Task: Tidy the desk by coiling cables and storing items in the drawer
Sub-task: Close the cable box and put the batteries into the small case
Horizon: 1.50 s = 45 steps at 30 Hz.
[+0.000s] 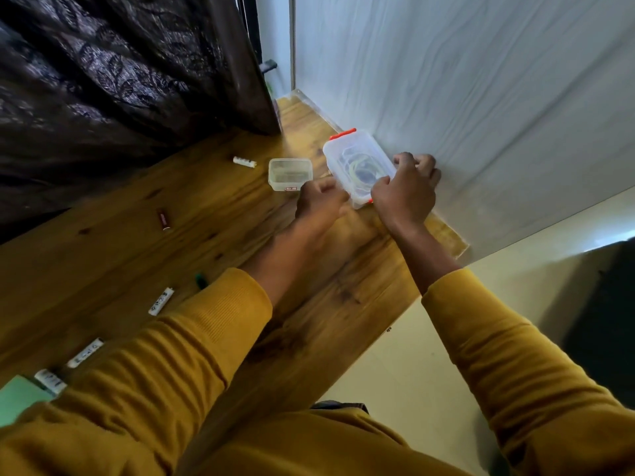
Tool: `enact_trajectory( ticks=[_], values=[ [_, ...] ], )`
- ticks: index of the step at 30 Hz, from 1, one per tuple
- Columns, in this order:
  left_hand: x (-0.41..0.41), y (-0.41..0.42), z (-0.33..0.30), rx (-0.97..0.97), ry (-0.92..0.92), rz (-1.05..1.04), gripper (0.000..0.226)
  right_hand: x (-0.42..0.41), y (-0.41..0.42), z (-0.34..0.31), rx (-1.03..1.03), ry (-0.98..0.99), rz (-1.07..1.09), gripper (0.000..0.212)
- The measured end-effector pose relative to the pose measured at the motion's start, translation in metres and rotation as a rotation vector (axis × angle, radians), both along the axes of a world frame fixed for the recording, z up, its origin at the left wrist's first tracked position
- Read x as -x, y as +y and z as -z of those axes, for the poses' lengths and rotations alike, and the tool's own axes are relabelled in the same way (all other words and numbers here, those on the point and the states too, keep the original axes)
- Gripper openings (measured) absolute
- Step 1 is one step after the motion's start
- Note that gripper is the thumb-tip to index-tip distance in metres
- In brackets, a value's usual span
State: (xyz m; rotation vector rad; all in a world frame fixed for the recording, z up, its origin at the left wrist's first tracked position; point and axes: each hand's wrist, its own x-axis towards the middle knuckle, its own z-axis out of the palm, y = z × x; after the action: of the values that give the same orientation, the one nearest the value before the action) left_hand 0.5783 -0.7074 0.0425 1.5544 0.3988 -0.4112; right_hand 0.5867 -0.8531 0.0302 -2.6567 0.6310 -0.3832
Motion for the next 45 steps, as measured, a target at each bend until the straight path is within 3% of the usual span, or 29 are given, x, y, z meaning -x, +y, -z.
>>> enact_trajectory(
  ticks=[3, 7, 14, 18, 27, 37, 45],
  values=[
    [0.018, 0.023, -0.003, 0.012, 0.032, -0.012, 0.026, 0.004, 0.019, 0.0, 0.079, -0.164, -0.156, 0.035],
    [0.042, 0.057, -0.001, 0.0, 0.055, -0.048, 0.027, 0.006, 0.061, 0.001, 0.056, -0.224, -0.374, 0.032],
    [0.055, 0.098, 0.002, -0.032, 0.039, -0.217, 0.029, -0.002, 0.107, 0.013, 0.062, -0.023, -0.611, 0.031],
    [0.061, 0.118, 0.005, -0.043, 0.029, -0.241, 0.03, -0.007, 0.115, 0.016, 0.061, 0.081, -0.641, 0.034],
    [0.081, 0.152, 0.006, -0.054, 0.003, -0.259, 0.03, -0.019, 0.113, 0.022, -0.081, 0.064, -0.539, 0.034],
    [0.15, 0.18, 0.01, -0.383, -0.272, -0.209, 0.048, 0.046, 0.15, 0.017, -0.148, -0.168, -0.805, 0.02],
    [0.215, 0.215, 0.015, -0.628, -0.341, -0.249, 0.082, 0.126, 0.196, 0.022, -0.285, -0.093, -1.026, 0.024]
  ],
)
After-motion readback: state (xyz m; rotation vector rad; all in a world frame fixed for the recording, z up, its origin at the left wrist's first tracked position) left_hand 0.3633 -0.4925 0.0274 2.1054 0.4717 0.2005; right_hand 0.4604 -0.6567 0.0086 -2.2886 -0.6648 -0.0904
